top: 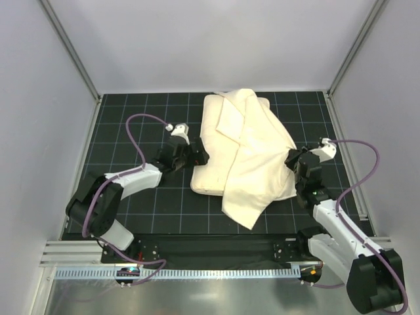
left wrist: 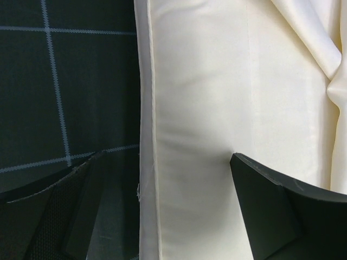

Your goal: Put the pillow into the pillowcase

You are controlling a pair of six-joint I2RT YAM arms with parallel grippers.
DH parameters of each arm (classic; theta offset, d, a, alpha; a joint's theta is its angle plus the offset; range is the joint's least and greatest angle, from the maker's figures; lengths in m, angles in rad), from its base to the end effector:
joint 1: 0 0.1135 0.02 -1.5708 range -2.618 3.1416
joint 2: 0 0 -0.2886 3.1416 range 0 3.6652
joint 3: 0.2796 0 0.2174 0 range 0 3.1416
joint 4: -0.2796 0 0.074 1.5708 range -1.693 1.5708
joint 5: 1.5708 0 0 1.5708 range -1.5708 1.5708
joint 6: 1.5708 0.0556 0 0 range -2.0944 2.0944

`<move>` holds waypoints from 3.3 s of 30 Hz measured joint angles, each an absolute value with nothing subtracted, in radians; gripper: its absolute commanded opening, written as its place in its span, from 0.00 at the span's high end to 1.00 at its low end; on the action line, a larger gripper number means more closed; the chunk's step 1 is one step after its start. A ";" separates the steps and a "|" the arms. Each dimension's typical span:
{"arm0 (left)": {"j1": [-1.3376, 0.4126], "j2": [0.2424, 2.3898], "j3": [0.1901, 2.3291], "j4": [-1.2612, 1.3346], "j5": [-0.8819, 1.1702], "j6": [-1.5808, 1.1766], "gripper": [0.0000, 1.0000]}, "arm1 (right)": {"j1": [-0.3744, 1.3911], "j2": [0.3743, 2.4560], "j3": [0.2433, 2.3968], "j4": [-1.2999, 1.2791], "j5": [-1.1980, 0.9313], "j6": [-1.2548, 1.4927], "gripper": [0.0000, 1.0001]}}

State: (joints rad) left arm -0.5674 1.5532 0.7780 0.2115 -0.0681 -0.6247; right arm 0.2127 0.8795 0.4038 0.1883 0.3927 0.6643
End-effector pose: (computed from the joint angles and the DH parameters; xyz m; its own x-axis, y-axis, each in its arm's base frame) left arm 0.2682 -0.1664 0.2295 -0.6507 -0.2772 -0.7069 0.1321 0.8755 -0.4649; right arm 0.1701 0.0150 0.2579 -0.1172 0.5574 -0.8219 0.2997 0.8089 0.5058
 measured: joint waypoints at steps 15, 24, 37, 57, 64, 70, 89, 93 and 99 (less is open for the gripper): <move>-0.474 1.659 0.810 0.272 0.140 -0.770 1.00 | 0.208 0.971 0.428 0.057 0.516 0.727 0.96; -0.254 1.306 0.607 0.084 -0.126 -0.883 0.88 | 0.203 0.978 0.454 -0.041 0.604 0.794 0.96; -0.308 0.973 0.521 -0.111 -0.555 -0.885 0.38 | 0.200 1.004 0.490 -0.138 0.678 0.824 0.55; -0.671 1.285 0.836 -0.036 -0.446 -0.651 0.25 | 0.200 1.040 0.523 -0.128 0.606 0.753 0.96; -0.761 1.408 0.836 0.052 -0.308 -0.531 0.22 | 0.228 0.960 0.523 -0.010 0.402 0.603 0.96; -0.772 1.491 0.836 0.121 -0.207 -0.461 0.22 | 0.306 0.897 0.682 -0.020 0.216 0.477 0.96; -0.771 1.507 0.836 0.169 -0.078 -0.441 0.22 | 0.306 1.045 1.222 -0.369 0.117 0.450 0.96; -0.771 1.507 0.836 0.170 -0.070 -0.441 0.21 | 0.306 1.044 1.298 -0.405 -0.021 0.433 0.96; -0.771 1.493 0.833 0.179 -0.067 -0.441 0.21 | 0.306 1.009 1.490 -0.444 -0.196 0.393 0.96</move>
State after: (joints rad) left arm -0.7712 1.4933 0.8330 0.1791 -0.0669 -0.4408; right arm 0.3058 1.0092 1.4899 -0.4438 -0.1963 0.3935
